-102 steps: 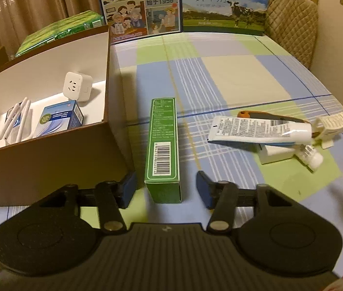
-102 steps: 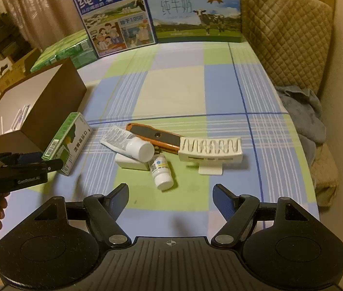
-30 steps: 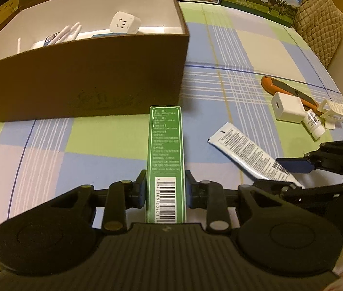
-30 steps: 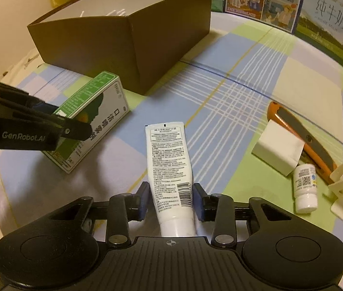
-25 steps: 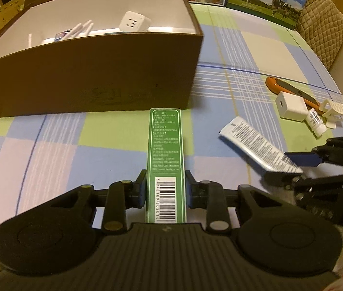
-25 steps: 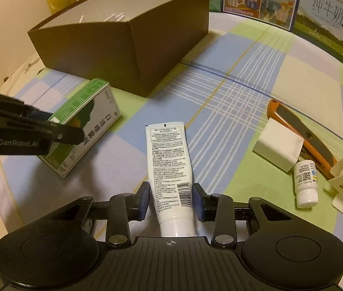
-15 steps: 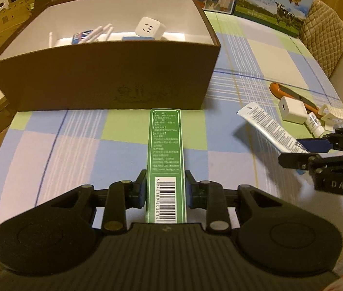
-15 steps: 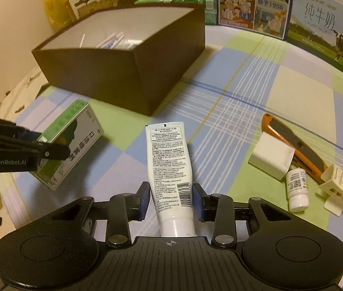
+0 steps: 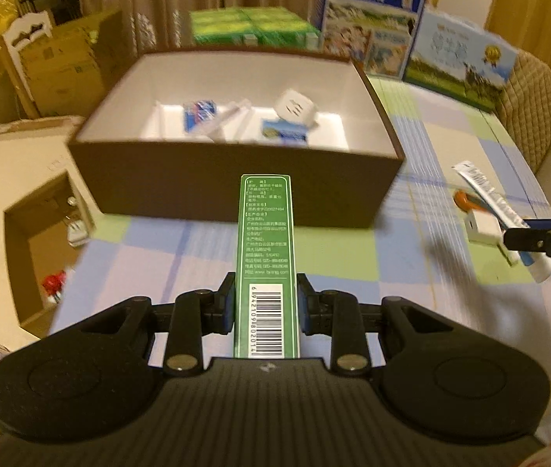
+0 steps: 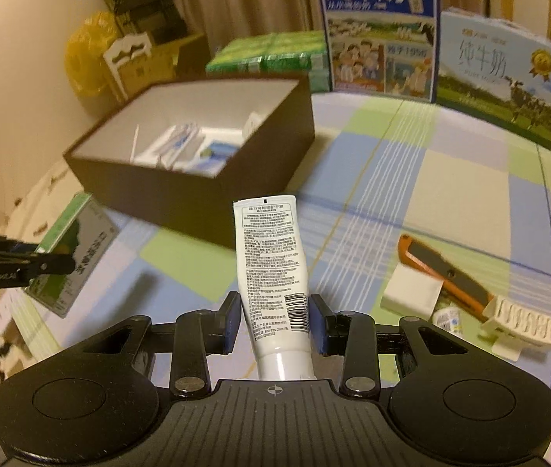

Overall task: Organize rigid objects
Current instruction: 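Lift the green box and white tube and carry both over the brown box, then lower both items into the brown box and open both tools, then withdraw both tools from the box back toward the remaining items, then grasp the white pill bottle with the left tool while the right tool grasps the white plastic tray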

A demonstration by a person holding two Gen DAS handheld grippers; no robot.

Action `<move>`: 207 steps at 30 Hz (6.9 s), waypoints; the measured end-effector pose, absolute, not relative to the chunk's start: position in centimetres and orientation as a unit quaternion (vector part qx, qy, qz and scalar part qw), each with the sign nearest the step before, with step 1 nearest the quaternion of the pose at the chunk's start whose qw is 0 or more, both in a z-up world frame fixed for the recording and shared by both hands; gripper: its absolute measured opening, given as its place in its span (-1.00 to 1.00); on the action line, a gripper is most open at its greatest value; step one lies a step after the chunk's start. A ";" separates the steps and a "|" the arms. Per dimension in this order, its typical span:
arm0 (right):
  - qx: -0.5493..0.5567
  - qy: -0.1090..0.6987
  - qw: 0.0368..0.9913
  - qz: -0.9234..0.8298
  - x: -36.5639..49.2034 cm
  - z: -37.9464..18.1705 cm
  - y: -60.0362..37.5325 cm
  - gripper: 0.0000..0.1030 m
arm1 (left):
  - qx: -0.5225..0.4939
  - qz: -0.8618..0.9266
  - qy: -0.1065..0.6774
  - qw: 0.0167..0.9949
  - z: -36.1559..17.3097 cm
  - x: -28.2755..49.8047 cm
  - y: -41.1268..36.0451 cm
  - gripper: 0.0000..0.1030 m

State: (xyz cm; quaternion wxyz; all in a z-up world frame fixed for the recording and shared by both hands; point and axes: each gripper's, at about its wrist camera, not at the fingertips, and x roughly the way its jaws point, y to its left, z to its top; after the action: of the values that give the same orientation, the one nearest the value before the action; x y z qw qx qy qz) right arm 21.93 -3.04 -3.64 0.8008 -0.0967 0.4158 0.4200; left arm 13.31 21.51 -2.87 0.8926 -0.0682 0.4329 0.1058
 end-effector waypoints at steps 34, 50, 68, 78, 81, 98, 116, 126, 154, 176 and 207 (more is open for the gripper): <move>0.062 0.448 0.840 0.300 30.0 -2.9 14.9 -0.34 | 0.012 0.120 0.403 0.907 -1.8 30.0 39.1 -0.51; 0.040 0.463 0.853 0.238 32.8 -4.4 17.6 -0.34 | 0.043 0.103 0.398 0.910 -4.9 35.9 40.2 -0.28; -0.002 0.448 0.855 0.260 31.3 -4.0 18.1 0.04 | 0.002 0.090 0.420 0.903 -3.1 32.1 39.8 0.02; -0.003 0.434 0.854 0.288 29.1 -2.6 16.6 0.30 | -0.019 0.083 0.421 0.903 -1.5 29.1 37.9 0.02; -0.002 0.428 0.853 0.297 28.4 -2.1 16.2 0.38 | -0.022 0.081 0.421 0.903 -1.1 28.2 37.2 0.02; -0.010 0.421 0.845 0.331 24.0 -0.9 12.4 0.49 | -0.032 0.072 0.433 0.898 -0.9 22.5 31.9 0.02; -0.022 0.448 0.807 0.384 22.0 -2.0 4.5 0.49 | -0.056 0.080 0.460 0.882 -2.3 18.1 23.2 0.02; -0.025 0.456 0.797 0.395 22.8 -2.3 -2.0 0.49 | -0.054 0.044 0.481 0.874 -3.8 18.5 16.1 0.02; -0.043 0.469 0.836 0.281 26.5 -5.0 -18.5 0.49 | -0.013 -0.059 0.490 0.869 -7.9 23.2 0.6 0.02; -0.172 0.368 0.853 0.328 32.2 -9.3 -19.3 0.49 | -0.003 -0.081 0.491 0.867 -10.8 28.9 -3.9 0.01; -0.167 0.422 0.816 0.358 31.7 -9.6 -19.9 -0.54 | -0.034 -0.088 0.532 0.842 -14.6 33.7 -8.3 -0.37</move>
State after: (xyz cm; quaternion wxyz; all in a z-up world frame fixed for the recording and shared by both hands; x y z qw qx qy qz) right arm 31.67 -19.91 -9.62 0.8159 -0.1666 0.4220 0.3584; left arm 33.75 -8.27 -14.63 0.8417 -0.0338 0.5316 -0.0884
